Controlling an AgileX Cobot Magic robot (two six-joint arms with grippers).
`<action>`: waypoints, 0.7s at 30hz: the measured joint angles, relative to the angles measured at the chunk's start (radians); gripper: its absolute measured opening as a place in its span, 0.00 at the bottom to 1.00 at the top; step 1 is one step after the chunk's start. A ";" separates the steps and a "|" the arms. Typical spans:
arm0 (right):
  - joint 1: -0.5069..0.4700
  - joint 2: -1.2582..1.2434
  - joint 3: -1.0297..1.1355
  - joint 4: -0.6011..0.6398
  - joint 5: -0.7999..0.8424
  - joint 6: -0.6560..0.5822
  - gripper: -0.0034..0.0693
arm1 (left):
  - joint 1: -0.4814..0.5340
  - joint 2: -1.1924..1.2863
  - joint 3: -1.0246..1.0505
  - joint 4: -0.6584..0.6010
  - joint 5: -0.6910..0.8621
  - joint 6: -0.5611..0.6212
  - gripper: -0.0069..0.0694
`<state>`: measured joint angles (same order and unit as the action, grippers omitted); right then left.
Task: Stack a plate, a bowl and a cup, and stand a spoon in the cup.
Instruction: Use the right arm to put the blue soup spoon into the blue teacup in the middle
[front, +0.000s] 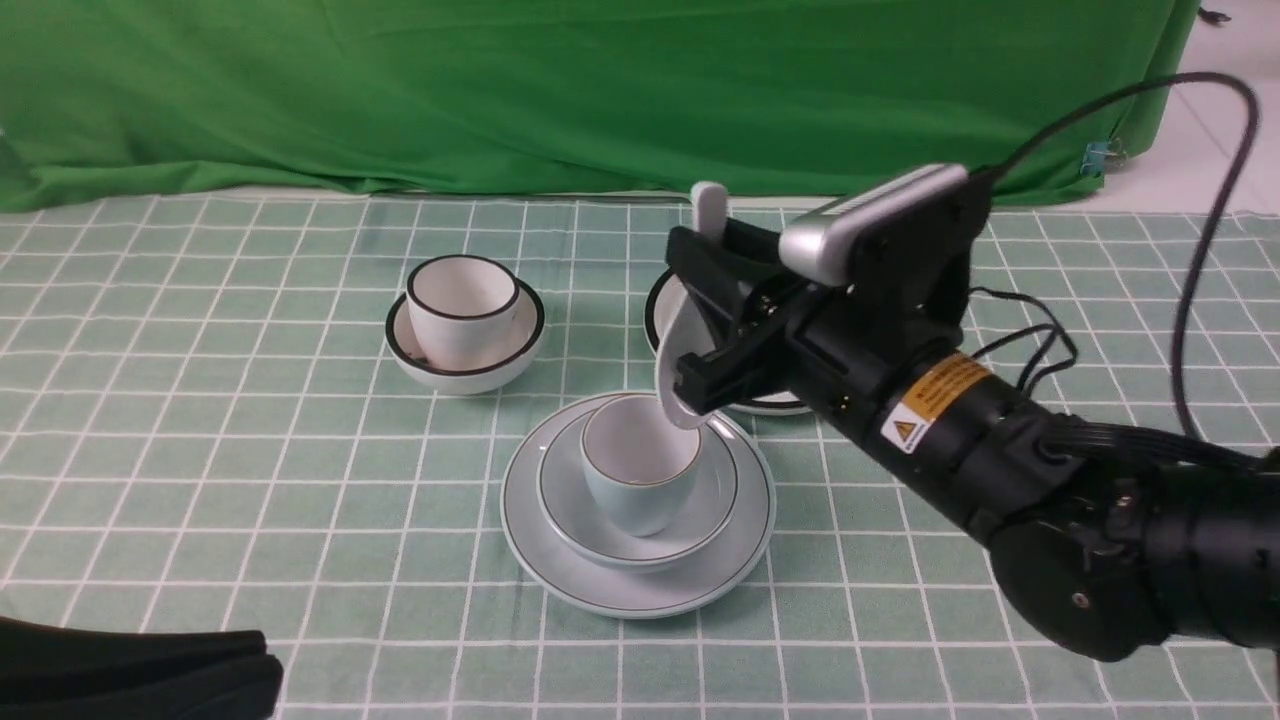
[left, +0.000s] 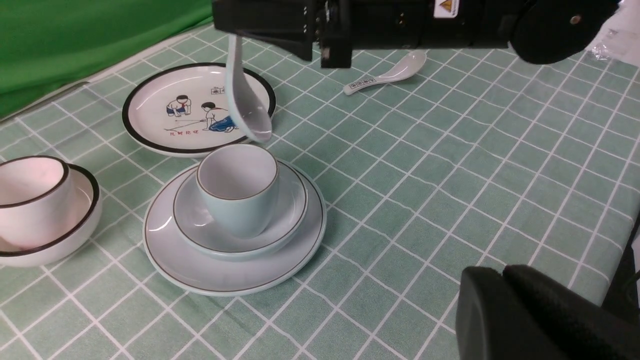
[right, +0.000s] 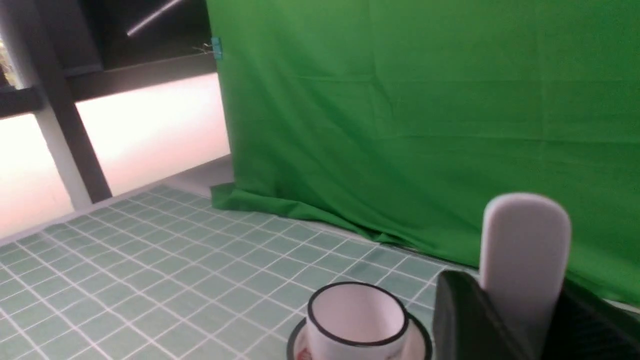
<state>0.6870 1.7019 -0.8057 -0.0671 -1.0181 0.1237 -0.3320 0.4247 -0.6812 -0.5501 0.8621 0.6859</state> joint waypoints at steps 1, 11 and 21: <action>0.000 0.021 -0.017 -0.016 -0.003 0.009 0.28 | 0.000 0.000 0.000 0.000 0.000 0.000 0.11; 0.000 0.134 -0.073 -0.076 0.000 0.020 0.28 | 0.000 0.000 0.000 0.000 0.000 0.000 0.11; 0.000 0.234 -0.074 -0.078 0.009 -0.009 0.33 | 0.000 0.000 0.000 0.000 -0.008 0.000 0.11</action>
<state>0.6870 1.9361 -0.8798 -0.1454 -1.0094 0.1143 -0.3320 0.4247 -0.6812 -0.5501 0.8546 0.6859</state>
